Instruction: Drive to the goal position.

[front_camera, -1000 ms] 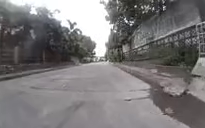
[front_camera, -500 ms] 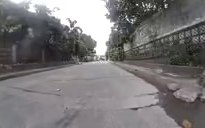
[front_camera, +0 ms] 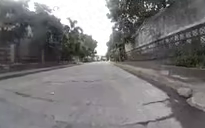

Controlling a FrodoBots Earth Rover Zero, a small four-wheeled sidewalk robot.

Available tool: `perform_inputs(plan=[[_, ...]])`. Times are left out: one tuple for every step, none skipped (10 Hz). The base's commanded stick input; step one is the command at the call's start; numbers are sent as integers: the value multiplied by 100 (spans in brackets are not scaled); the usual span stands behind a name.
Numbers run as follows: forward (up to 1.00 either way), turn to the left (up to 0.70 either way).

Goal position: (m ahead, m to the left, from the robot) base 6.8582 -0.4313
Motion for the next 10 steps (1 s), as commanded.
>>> perform_inputs(plan=[[70, 0], [70, 0], [79, 0], [85, 0], [85, 0], [85, 0], [85, 0], [85, 0], [85, 0], [85, 0]])
